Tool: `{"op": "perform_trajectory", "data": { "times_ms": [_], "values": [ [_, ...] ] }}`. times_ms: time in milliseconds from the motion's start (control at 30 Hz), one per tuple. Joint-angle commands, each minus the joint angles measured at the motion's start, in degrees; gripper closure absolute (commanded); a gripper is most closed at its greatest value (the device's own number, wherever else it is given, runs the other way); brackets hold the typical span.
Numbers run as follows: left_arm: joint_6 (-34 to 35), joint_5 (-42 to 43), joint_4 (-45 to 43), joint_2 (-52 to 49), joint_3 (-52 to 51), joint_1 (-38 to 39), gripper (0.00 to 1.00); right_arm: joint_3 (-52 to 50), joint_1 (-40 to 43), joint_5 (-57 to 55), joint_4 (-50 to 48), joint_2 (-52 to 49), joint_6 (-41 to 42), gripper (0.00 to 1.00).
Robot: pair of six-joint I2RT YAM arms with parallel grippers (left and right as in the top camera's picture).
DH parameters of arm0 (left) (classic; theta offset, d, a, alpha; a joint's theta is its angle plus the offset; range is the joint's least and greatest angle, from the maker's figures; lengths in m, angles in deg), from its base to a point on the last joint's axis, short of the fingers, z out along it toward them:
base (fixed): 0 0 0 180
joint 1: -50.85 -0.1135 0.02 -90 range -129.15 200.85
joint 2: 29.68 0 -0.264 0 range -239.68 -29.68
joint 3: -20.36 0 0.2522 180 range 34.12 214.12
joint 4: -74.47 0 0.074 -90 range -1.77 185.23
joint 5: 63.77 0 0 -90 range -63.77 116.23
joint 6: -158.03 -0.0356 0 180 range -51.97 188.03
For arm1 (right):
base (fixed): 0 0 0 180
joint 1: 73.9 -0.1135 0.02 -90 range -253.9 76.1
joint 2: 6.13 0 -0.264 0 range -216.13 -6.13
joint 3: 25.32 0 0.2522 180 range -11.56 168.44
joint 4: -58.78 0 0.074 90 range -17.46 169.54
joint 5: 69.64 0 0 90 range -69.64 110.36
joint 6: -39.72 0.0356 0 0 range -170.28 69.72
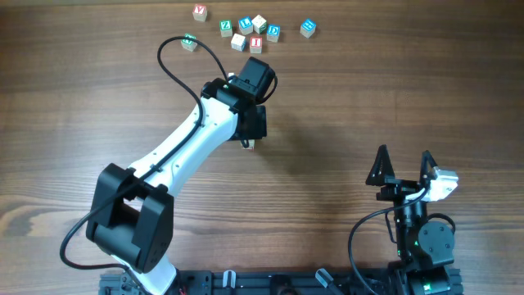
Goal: Form a tower
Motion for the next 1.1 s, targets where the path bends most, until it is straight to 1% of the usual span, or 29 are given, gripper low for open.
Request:
{"op": "perform_trajectory", "data": {
  "times_ms": [0,67,167,200,233,300,333,433,467,500,533,600,633,667,733,767,900,967,1067],
  "values": [
    [-0.09,-0.96,-0.17,1.6,-0.68,0.44,0.68,-0.07,0.24,-0.57,-0.26,0.35,-0.98,0.0],
    [-0.09,-0.96,-0.17,1.6,-0.68,0.44,0.73,-0.07,0.24,-0.57,-0.24,0.35,-0.98,0.0],
    [-0.09,-0.96,-0.17,1.6,-0.68,0.44,0.75,-0.07,0.24,-0.57,-0.24,0.35,-0.98,0.0],
    [-0.09,-0.96,-0.17,1.6,-0.68,0.44,0.69,-0.07,0.24,-0.57,-0.24,0.35,-0.96,0.01],
    [-0.09,-0.96,-0.17,1.6,-0.68,0.44,0.6,-0.07,0.24,-0.57,-0.24,0.35,-0.96,0.0],
    [-0.09,-0.96,-0.17,1.6,-0.68,0.44,0.53,-0.07,0.24,-0.57,-0.24,0.35,-0.96,0.0],
    [-0.09,-0.96,-0.17,1.6,-0.68,0.44,0.51,-0.07,0.24,-0.57,-0.24,0.35,-0.96,0.0],
    [-0.07,-0.96,-0.2,1.6,-0.68,0.44,0.5,-0.07,0.24,-0.57,-0.26,0.35,-0.96,0.0],
    [-0.09,-0.96,-0.22,1.6,-0.68,0.44,0.45,-0.07,0.24,-0.55,-0.24,0.35,-0.96,0.0],
    [-0.07,-0.96,-0.24,1.6,-0.68,0.44,0.31,-0.07,0.24,-0.57,-0.24,0.35,-0.98,0.0],
    [-0.07,-0.96,-0.24,1.6,-0.68,0.44,0.27,-0.07,0.24,-0.57,-0.24,0.35,-0.98,0.0],
    [-0.07,-0.96,-0.24,1.6,-0.68,0.44,0.23,-0.07,0.24,-0.57,-0.26,0.35,-0.98,0.0],
    [-0.07,-0.96,-0.24,1.6,-0.68,0.44,0.17,-0.07,0.24,-0.57,-0.26,0.35,-0.96,0.0],
    [-0.07,-0.96,-0.24,1.6,-0.68,0.44,0.15,-0.07,0.24,-0.57,-0.24,0.35,-0.96,0.0],
    [-0.31,-0.98,-0.76,1.62,-0.66,0.44,0.07,-0.07,0.24,-0.57,-0.24,0.35,-0.98,0.0],
    [-1.53,-0.98,-1.25,1.86,-0.28,0.35,0.0,-0.07,0.24,-0.57,-0.24,0.35,-0.96,0.0],
    [-1.62,-1.22,-1.25,3.76,4.24,-1.33,0.0,-0.07,0.24,-0.57,-0.26,0.35,-0.96,0.0],
    [-1.57,-1.2,-1.29,5.38,7.1,-3.15,0.0,-0.07,0.24,-0.57,-0.26,0.35,-0.96,0.0],
    [-1.53,-1.18,-1.64,7.63,8.74,-6.27,0.0,-0.07,0.24,-0.57,-0.26,0.35,-0.96,0.0]
  ]
}}
